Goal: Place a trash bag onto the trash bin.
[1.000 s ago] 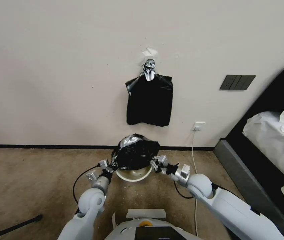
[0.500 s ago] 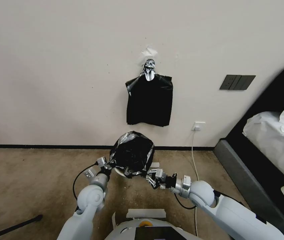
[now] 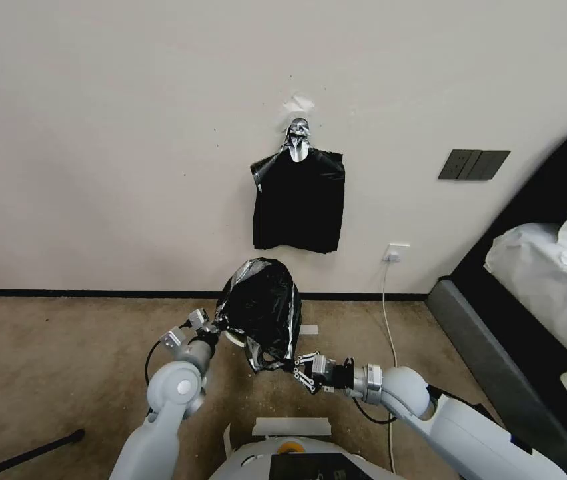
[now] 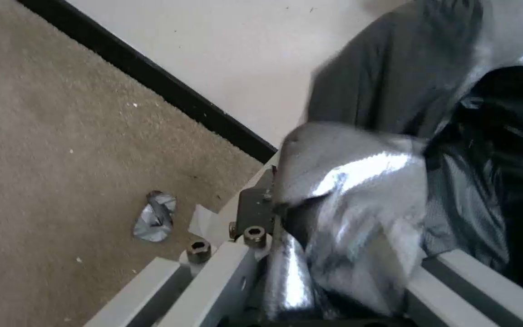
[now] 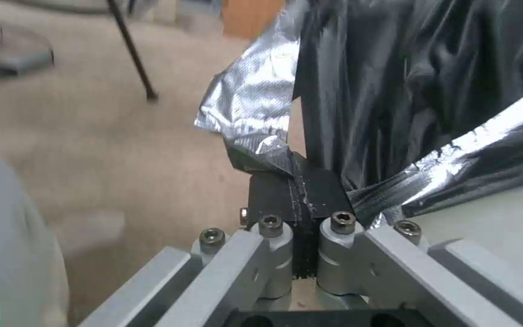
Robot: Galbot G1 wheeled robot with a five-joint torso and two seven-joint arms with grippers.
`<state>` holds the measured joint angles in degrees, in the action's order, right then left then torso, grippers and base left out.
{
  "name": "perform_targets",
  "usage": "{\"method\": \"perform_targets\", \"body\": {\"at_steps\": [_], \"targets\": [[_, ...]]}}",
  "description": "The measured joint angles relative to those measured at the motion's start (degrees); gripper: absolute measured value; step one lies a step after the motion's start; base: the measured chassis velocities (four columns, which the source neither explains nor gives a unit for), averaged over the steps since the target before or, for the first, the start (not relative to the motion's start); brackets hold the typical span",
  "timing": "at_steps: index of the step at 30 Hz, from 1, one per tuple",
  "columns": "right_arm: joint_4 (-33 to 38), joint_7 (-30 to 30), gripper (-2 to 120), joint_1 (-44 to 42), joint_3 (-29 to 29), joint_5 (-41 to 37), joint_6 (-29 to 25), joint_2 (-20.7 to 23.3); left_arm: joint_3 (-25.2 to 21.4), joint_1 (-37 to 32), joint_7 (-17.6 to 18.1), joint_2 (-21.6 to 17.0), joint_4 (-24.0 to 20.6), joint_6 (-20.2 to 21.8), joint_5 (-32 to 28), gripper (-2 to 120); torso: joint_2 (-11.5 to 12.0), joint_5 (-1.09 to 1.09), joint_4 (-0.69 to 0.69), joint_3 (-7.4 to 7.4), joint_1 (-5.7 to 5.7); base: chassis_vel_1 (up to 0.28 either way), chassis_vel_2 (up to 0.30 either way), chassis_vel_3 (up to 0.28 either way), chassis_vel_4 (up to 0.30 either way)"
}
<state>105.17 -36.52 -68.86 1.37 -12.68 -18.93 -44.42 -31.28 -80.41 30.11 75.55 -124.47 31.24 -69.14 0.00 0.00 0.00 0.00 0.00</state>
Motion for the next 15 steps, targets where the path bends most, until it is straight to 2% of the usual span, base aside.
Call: {"method": "perform_targets", "body": {"at_steps": [7, 15], "targets": [[-4.32, 0.20, 0, 1.32, 0.04, 2.26, -2.37, -1.68, -0.90, -1.02, 2.21, 0.72, -1.54, 2.02, -3.49, 1, 0.00, 0.00, -0.01, 0.00, 0.00, 0.000, 0.000, 0.000, 0.000], [-7.48, 1.49, 0, 2.04, 0.33, 5.48, -4.59, -3.61, -0.42, -2.91, 5.30, 3.70, -3.88, 4.23, -5.19, 1, 0.00, 0.00, -0.01, 0.00, 0.00, 0.000, 0.000, 0.000, 0.000]]}}
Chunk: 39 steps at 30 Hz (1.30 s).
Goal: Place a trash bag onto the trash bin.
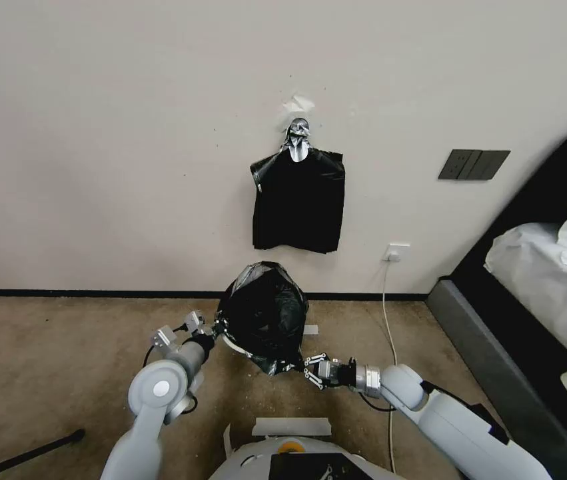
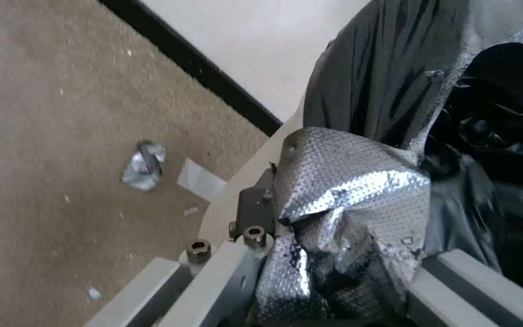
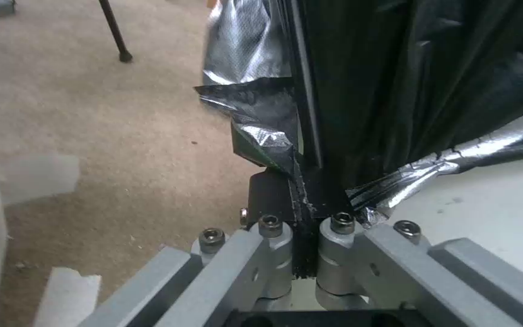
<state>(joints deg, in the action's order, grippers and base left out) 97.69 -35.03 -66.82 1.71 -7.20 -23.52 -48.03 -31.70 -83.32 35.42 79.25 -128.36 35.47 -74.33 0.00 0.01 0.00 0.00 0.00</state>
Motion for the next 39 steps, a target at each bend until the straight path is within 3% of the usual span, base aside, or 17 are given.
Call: {"method": "perform_targets", "body": {"at_steps": [24, 32, 39], "targets": [[-4.17, 2.38, 0, 1.60, 2.27, 5.85, -0.95, -5.10, 2.63, -3.64, 2.60, 10.85, -4.10, -0.24, 0.33, 1, 0.00, -0.01, 0.00, 0.00, 0.00, 0.000, 0.000, 0.000, 0.000], [-4.52, 4.65, 28, 0.94, 2.12, 7.40, -0.86, -6.07, 1.58, -3.37, 2.92, 11.68, -3.78, -0.40, 0.54, 1, 0.00, 0.00, 0.00, 0.00, 0.00, 0.000, 0.000, 0.000, 0.000], [-1.48, 3.05, 57, -1.17, 0.34, 5.03, -1.30, -4.74, -1.29, -0.85, 3.12, 8.05, -0.62, -0.51, 1.06, 1, 0.00, -0.02, 0.00, 0.00, 0.00, 0.000, 0.000, 0.000, 0.000]]}}
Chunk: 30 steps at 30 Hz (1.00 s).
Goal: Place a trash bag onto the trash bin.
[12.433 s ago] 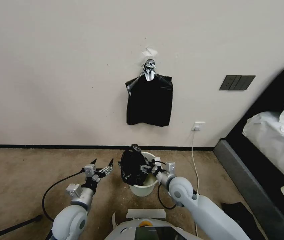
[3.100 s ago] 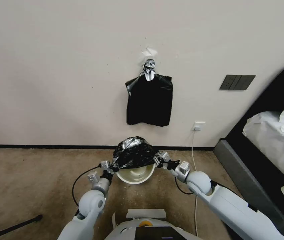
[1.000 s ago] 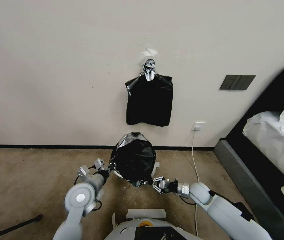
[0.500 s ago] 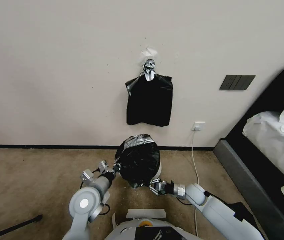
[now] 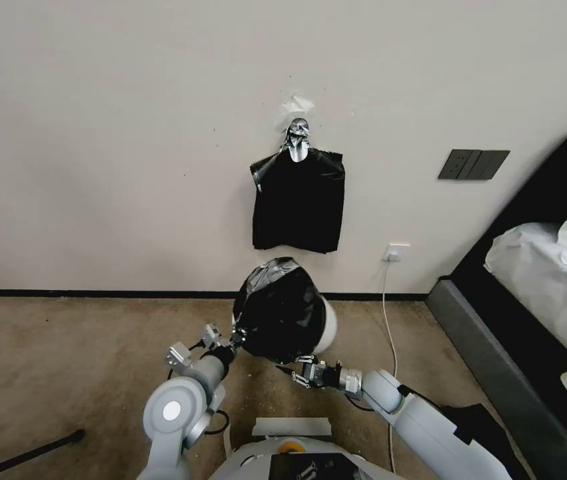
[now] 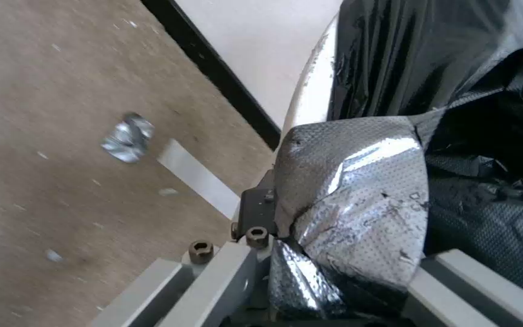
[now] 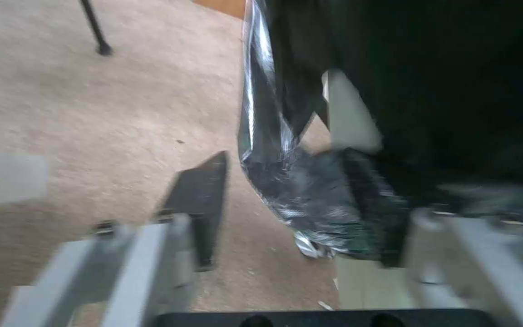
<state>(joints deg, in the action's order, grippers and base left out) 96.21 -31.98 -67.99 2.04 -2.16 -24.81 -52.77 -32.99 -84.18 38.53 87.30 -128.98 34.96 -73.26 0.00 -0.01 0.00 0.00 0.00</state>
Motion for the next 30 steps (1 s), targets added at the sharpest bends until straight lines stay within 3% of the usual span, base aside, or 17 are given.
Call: {"method": "perform_targets", "body": {"at_steps": [2, 4, 13, 18, 20, 21, 23, 27, 30], "targets": [[0.28, -0.28, 59, -0.29, -0.15, -0.11, -0.14, 0.24, -0.25, 0.22, 0.00, -0.42, 0.34, -0.04, 0.10, 1, 0.00, 0.01, 0.00, 0.00, 0.00, 0.000, 0.000, 0.000, 0.000], [1.70, -1.78, 72, -2.14, -0.97, -0.56, -0.86, 1.65, -1.14, 1.09, -0.08, -2.20, 1.62, -0.64, 0.28, 1, 0.00, 0.00, 0.00, 0.00, 0.00, 0.000, 0.000, 0.000, 0.000], [0.91, -3.25, 98, -5.25, -5.54, -3.26, -1.65, 3.72, -3.10, 2.14, -0.35, -6.01, 2.86, -1.33, 0.15, 1, 0.00, 0.01, 0.00, 0.00, 0.00, 0.000, 0.000, 0.000, 0.000], [0.02, 3.35, 100, -4.87, -12.47, -7.49, 0.44, 2.41, -2.88, 1.13, -1.74, -8.31, 2.72, -0.15, 1.96, 1, 0.00, 0.02, 0.01, 0.00, 0.00, 0.000, 0.000, 0.000, 0.000], [0.82, 9.85, 100, -3.35, -15.75, -8.71, 2.00, 1.73, -2.08, 0.66, -2.48, -9.65, 2.70, 0.87, 4.01, 1, 0.00, 0.02, 0.00, 0.00, 0.00, 0.000, 0.000, 0.000, 0.000], [0.82, 9.85, 100, -3.35, -15.75, -8.71, 2.00, 1.73, -2.08, 0.66, -2.48, -9.65, 2.70, 0.87, 4.01, 1, 0.00, 0.02, 0.00, 0.00, 0.00, 0.000, 0.000, 0.000, 0.000], [3.80, 17.04, 100, -1.03, -18.39, -8.72, 4.58, 1.61, -0.41, 0.24, -4.02, -10.80, 2.73, 2.05, 8.64, 1, 0.00, 0.01, 0.00, 0.00, 0.00, 0.000, 0.000, 0.000, 0.000], [10.18, 22.06, 100, 1.38, -19.15, -6.44, 6.97, 1.78, 1.78, 0.07, -5.94, -11.05, 3.01, 3.09, 13.61, 1, 0.00, 0.01, 0.00, 0.00, 0.00, 0.000, 0.000, 0.000, 0.000], [14.82, 22.19, 100, 1.82, -17.91, -5.68, 8.61, 2.29, 2.87, -0.12, -7.41, -11.00, 3.27, 3.31, 16.47, 1, 0.00, -0.01, -0.01, 0.00, 0.00, 0.000, 0.000, 0.000, 0.000]]}}
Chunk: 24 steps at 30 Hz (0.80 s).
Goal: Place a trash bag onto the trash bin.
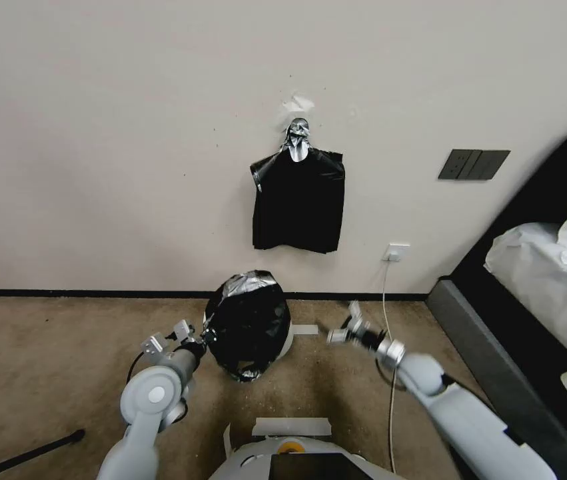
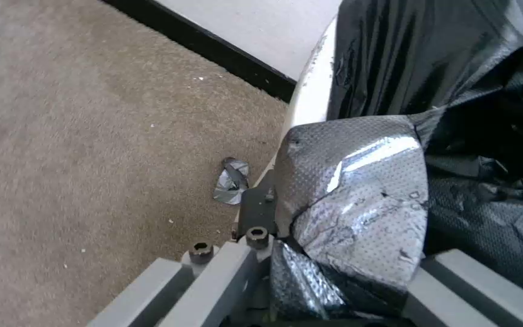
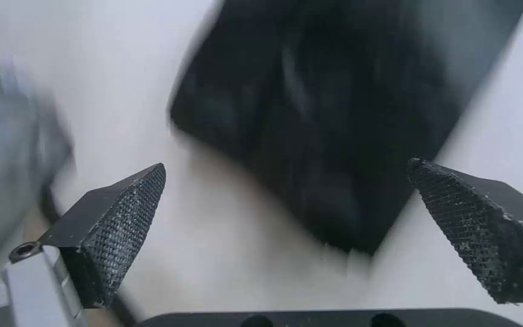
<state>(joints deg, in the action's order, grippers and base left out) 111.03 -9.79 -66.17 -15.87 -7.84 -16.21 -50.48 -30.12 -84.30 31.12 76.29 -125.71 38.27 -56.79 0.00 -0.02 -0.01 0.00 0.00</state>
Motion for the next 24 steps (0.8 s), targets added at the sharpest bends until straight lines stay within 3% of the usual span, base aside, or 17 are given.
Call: {"method": "perform_targets", "body": {"at_steps": [6, 7, 10, 13, 20, 24], "targets": [[5.76, -3.72, 96, 1.06, 6.02, 4.73, 6.94, 1.74, 1.46, -0.75, -2.48, -0.03, 0.32, 0.04, 5.26, 1, 0.00, 0.02, 0.03, 0.00, 0.00, 0.000, 0.000, 0.000, 0.000], [5.76, -3.72, 96, 1.06, 6.02, 4.73, 6.94, 1.74, 1.46, -0.75, -2.48, -0.03, 0.32, 0.04, 5.26, 1, 0.00, 0.02, 0.03, 0.00, 0.00, 0.000, 0.000, 0.000, 0.000], [3.80, -3.53, 94, 6.24, 15.05, 4.87, 12.44, 1.95, 1.82, -1.38, -3.29, 0.00, -0.55, -0.03, 7.20, 1, 0.00, 0.03, -0.01, 0.00, 0.00, 0.000, 0.000, 0.000, 0.000], [1.87, -3.57, 90, 8.34, 18.33, 5.31, 13.92, 1.62, 2.05, -1.59, -3.57, 0.26, -0.97, -0.11, 7.88, 1, 0.00, 0.02, -0.01, 0.00, 0.00, 0.000, 0.000, 0.000, 0.000], [-1.26, -4.28, 81, 9.66, 19.68, 7.86, 14.13, 1.18, 2.29, -1.68, -3.70, 0.66, -1.12, -0.31, 8.19, 1, 0.00, 0.02, 0.02, 0.00, 0.00, 0.000, 0.000, 0.000, 0.000], [-3.41, -4.24, 70, 10.36, 20.39, 9.53, 13.76, 0.92, 2.48, -1.73, -3.71, 0.75, -1.11, -0.37, 8.29, 1, 0.00, 0.02, 0.02, 0.00, 0.00, 0.000, 0.000, 0.000, 0.000]]}}
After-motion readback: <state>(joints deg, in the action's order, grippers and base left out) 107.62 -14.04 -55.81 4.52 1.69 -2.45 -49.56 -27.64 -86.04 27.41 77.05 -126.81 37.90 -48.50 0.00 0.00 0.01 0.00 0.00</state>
